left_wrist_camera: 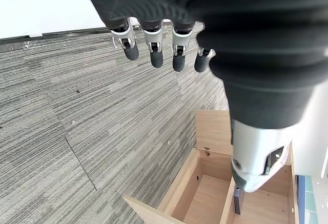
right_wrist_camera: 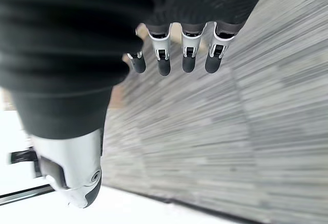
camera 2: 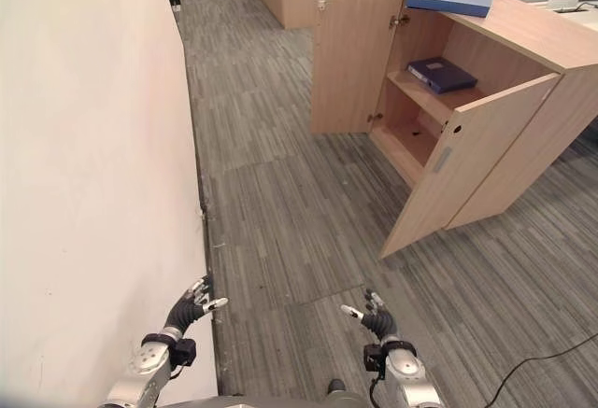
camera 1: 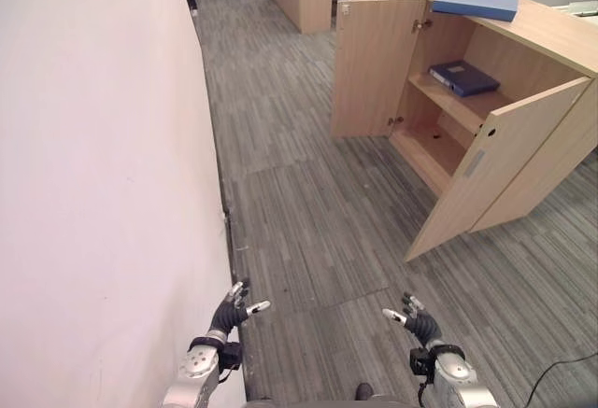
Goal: Put the empty folder in the office cabinet
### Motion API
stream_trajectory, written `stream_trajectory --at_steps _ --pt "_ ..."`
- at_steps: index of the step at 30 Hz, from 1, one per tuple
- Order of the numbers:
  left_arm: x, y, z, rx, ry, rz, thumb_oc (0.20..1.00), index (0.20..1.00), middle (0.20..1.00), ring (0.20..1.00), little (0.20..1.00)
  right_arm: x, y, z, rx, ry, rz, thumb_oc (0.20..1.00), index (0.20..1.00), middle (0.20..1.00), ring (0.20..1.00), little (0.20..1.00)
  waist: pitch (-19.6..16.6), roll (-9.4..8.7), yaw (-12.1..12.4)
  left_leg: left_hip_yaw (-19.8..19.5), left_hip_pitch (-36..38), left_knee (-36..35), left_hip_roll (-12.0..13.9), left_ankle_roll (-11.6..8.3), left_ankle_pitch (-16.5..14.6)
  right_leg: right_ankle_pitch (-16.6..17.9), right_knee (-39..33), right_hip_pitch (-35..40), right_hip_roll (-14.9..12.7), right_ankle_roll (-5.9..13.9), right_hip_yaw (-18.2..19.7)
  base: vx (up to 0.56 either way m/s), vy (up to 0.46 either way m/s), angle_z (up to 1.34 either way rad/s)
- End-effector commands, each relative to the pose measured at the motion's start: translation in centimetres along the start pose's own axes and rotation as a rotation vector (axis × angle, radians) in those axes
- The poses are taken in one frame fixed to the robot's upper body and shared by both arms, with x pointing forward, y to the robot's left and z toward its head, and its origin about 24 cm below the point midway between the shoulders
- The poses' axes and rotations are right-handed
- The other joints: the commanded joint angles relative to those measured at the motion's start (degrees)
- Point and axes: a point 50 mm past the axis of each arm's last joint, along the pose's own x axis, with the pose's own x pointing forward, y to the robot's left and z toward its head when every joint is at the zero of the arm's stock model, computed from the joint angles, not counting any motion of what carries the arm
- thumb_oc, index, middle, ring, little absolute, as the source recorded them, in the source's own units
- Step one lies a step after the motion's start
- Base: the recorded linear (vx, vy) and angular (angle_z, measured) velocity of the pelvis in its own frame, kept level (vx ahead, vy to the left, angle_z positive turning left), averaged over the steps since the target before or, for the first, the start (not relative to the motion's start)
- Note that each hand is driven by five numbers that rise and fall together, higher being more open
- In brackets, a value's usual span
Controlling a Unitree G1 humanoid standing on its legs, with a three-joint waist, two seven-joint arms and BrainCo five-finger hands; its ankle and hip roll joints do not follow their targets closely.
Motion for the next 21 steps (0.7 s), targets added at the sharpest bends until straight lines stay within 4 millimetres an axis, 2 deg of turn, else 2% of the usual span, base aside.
stream_trajectory --at_steps 1,5,12,21 --pt "1.7 -0.3 2.7 0.100 -0.095 -0.048 1.000 1.000 1.000 1.000 1.000 1.3 -0.2 5.6 0.056 -0.242 0.008 1.000 1.000 1.000 1.000 1.000 2.2 -1.98 -0.2 -2.3 0.1 1.0 2.7 -1.86 0.3 -5.4 2.5 3.7 -3.6 3.99 -0.7 0.00 0.000 0.00" --pt "1.6 -0.3 2.4 0.095 -0.084 -0.045 1.000 1.000 1.000 1.000 1.000 1.2 0.1 6.4 0.054 -0.281 0.027 1.000 1.000 1.000 1.000 1.000 2.1 -1.90 -0.3 -2.1 0.2 0.9 2.7 -1.87 0.3 -5.4 2.4 3.7 -3.6 3.98 -0.6 0.00 0.000 0.00" --pt "1.6 -0.5 1.8 0.108 -0.051 -0.048 1.000 1.000 1.000 1.000 1.000 1.1 0.6 6.7 0.056 -0.297 0.043 1.000 1.000 1.000 1.000 1.000 2.0 -1.87 -0.4 -1.9 0.1 0.8 2.6 -1.89 0.3 -5.3 2.3 3.6 -3.5 4.01 -0.6 0.00 0.000 0.00" --pt "1.7 -0.6 1.9 0.087 -0.057 -0.039 1.000 1.000 1.000 1.000 1.000 1.0 0.7 6.0 0.050 -0.269 0.052 1.000 1.000 1.000 1.000 1.000 1.9 -1.83 -0.5 -2.1 -0.1 0.7 2.6 -1.89 0.3 -5.5 2.5 3.4 -3.3 3.92 -0.7 0.00 0.000 0.00"
